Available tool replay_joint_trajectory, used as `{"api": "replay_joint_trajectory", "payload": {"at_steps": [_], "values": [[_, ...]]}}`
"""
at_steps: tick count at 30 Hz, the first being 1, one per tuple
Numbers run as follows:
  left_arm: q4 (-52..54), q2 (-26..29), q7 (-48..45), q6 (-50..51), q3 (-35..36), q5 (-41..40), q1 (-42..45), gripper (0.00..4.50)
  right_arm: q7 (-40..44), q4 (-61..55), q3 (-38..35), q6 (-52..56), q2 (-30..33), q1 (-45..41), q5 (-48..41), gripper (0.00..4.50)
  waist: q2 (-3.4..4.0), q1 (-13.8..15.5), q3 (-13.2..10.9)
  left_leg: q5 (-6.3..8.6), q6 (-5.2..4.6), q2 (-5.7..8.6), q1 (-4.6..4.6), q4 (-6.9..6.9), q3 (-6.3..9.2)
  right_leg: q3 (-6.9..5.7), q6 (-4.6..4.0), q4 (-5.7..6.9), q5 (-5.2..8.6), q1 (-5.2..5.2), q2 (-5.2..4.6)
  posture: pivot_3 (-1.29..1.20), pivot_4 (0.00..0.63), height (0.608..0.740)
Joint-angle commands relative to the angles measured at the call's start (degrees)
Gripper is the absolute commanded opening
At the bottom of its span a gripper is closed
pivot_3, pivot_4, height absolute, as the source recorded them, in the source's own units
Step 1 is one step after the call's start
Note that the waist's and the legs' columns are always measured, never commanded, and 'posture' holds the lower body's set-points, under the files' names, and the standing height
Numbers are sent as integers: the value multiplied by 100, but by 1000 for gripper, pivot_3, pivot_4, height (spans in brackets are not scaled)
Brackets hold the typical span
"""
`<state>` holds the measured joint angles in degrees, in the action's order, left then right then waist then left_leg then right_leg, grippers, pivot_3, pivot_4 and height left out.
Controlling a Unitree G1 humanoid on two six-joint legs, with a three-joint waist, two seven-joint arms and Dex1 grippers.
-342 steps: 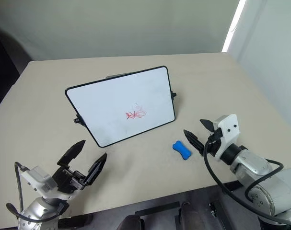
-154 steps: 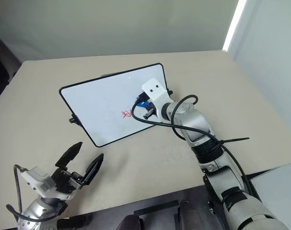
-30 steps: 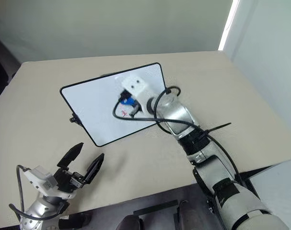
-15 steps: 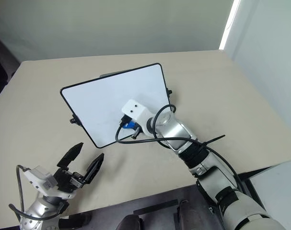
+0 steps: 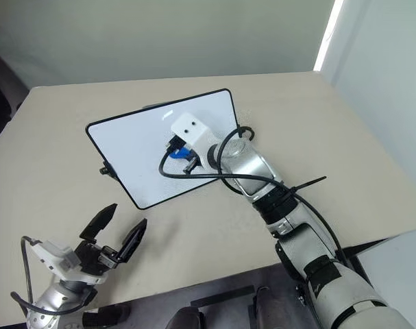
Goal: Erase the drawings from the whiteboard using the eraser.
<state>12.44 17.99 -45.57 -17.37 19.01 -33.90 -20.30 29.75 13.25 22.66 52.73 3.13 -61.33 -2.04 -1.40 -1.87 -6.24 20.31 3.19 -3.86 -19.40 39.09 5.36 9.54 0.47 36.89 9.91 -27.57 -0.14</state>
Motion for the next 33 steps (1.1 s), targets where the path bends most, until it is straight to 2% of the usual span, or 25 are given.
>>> {"api": "replay_joint_trajectory", "payload": {"at_steps": [1, 3, 7, 10, 13, 19, 24, 28, 33], "values": [[130, 29, 0, -31, 74, -60, -11, 4500, -220, -102, -249, -83, 13, -164, 106, 323, 0, 0, 0, -3, -3, 0, 0, 0, 0, 0, -3, 1, -2, 0, 0, 0, 150, 740], [146, 24, -1, -27, 69, -56, -19, 4500, -176, -150, -171, -51, 19, -99, 93, 323, 0, 0, 0, -6, -5, 0, -2, 0, -1, -1, -10, 2, -7, 0, 0, 0, 150, 740], [171, 13, -4, -25, 48, -48, -38, 4500, 332, -555, 635, 194, 268, 359, 102, 323, -3, 5, 2, -6, -5, 0, -3, 0, -1, -3, -13, 0, -8, 2, 1, 0, 150, 740], [167, 6, -4, -31, 43, -40, -41, 4500, 464, -786, 856, 301, 350, 534, 90, 323, -3, 15, 1, -8, 0, 0, -6, 0, -1, -8, -14, -9, -6, 5, 1, 0, 150, 740], [152, 2, -2, -34, 40, -32, -33, 4500, 444, -760, 835, 277, 344, 510, 133, 323, -3, 15, 1, -13, 20, 0, -27, 1, 0, -7, -13, -16, -6, -14, 0, 0, 150, 740], [102, 6, 7, -33, 48, -21, 16, 4500, -151, -273, 88, -124, 97, 76, 186, 323, -3, 11, 1, -15, 29, -1, -40, 6, 8, -7, -7, -16, -10, -24, -2, 0, 150, 740], [95, 2, 11, -33, 40, -9, 40, 4500, -401, -90, -251, -412, 30, -132, 183, 323, -3, 11, 1, -20, 24, -1, -36, 10, 15, -7, -11, -4, -15, -23, -1, 0, 150, 740], [101, -1, 8, -23, 30, -13, 43, 4500, -259, -158, -110, -281, 46, 30, 160, 323, -3, 11, 1, -26, 15, -1, -37, 9, 14, -8, -23, -2, -29, -23, 0, 0, 150, 740], [126, -7, 30, -9, 26, -14, 45, 4500, 127, -564, 467, 259, 297, 551, 138, 323, -6, 18, 4, -29, 17, -1, -38, 11, 14, -12, -23, -4, -29, -19, 0, 0, 150, 740]]}}
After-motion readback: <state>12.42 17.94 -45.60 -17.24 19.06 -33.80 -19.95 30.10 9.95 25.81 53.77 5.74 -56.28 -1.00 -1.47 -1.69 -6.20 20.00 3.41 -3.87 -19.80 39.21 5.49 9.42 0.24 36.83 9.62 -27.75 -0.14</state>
